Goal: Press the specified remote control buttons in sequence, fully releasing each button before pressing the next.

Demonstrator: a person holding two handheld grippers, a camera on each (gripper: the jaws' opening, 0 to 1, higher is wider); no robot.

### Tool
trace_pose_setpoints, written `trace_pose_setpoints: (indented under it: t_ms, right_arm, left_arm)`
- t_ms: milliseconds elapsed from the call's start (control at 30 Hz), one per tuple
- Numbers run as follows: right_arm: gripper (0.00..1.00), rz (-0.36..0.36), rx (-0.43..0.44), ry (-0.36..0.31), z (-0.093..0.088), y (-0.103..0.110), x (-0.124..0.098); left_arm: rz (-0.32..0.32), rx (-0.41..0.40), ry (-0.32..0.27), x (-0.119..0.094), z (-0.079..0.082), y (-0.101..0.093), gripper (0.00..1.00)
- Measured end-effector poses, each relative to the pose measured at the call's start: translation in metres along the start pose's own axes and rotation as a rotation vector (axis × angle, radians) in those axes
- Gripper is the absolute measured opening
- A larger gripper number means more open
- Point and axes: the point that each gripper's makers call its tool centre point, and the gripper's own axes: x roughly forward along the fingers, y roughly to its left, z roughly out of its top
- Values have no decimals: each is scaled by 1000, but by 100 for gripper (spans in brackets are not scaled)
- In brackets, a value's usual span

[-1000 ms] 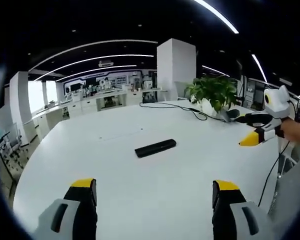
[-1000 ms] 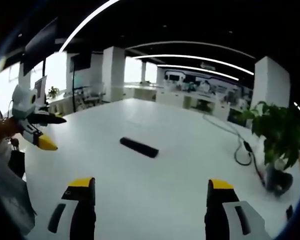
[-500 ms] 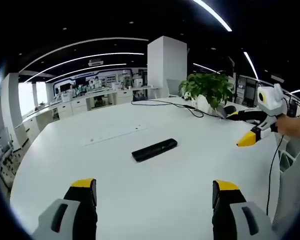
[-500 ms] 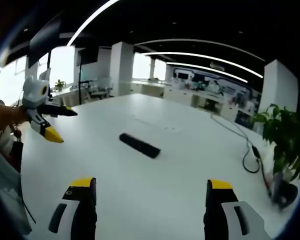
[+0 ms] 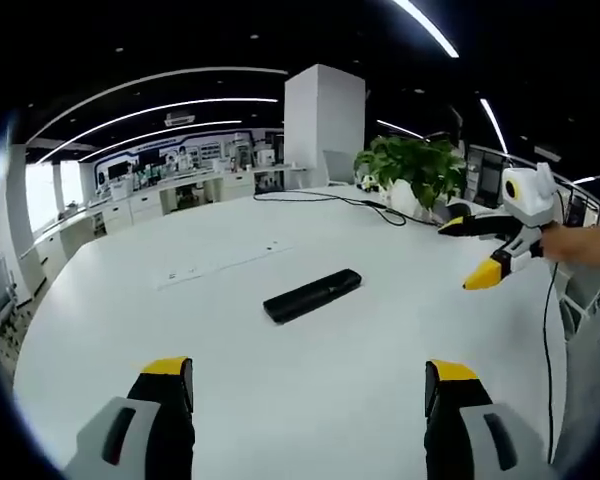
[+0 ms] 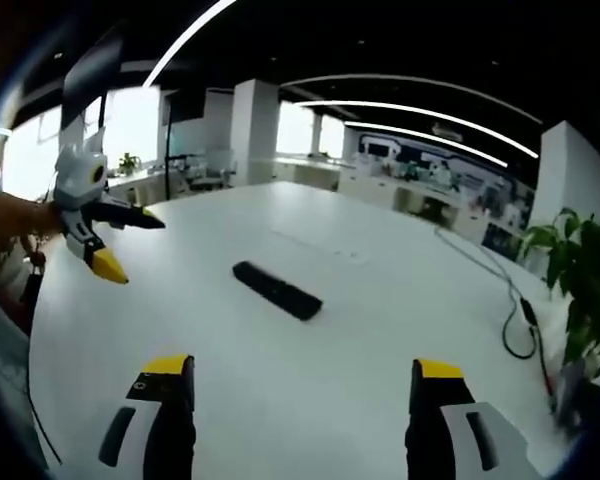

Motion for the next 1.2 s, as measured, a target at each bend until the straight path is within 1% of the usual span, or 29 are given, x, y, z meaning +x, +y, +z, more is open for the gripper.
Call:
trace_pose_setpoints:
  t_ms: [67,167,333,433,533,633,667,767,833,867,967,1067,1133,1200]
  right_arm:
    - [87,7,-9,2,0,-2,5]
    - [87,25,-45,-3,1,-6,12]
    - [87,56,-65,-22,7,-10,20]
    - [87,75,-85,-15,7,-14,27]
    - [87,106,-85,-12,6,-14,33]
    - [87,144,-116,-15,6,-12,41]
    - [88,159,-133,-21,8,-12,45]
    - [90,188,-147,-37,13,-13,53]
    - [89,209,-155,-38,15,-17,61]
    - [89,221,-166,-29,14,-18,66]
    - [88,246,-182,-28,15,-20,74]
    - [86,261,-193,-21,14,-17,78]
    - [84,270,-195,-11,11,-19,83]
    - [85,287,-189,-10,10,-17,85]
  left_arm:
    - [-10,5,-9,3,2,1,100]
    - [-32,10,-16,11,4,2,100]
    - [-51,40,-2,23,3,3,100]
    - [-68,43,0,29,3,5,100]
    - [-87,69,1,35,4,7,100]
    - [-132,103,-4,41,6,6,100]
    - [-154,124,-2,44,5,5,98]
    - [-185,161,8,51,4,5,97]
    - [-196,161,21,57,3,8,97]
    - [-201,163,23,59,3,9,97]
    - [-227,178,22,67,7,10,97]
    - [-247,180,22,72,10,10,97]
    - [-272,180,17,77,12,9,96]
    - [-293,179,18,82,13,8,96]
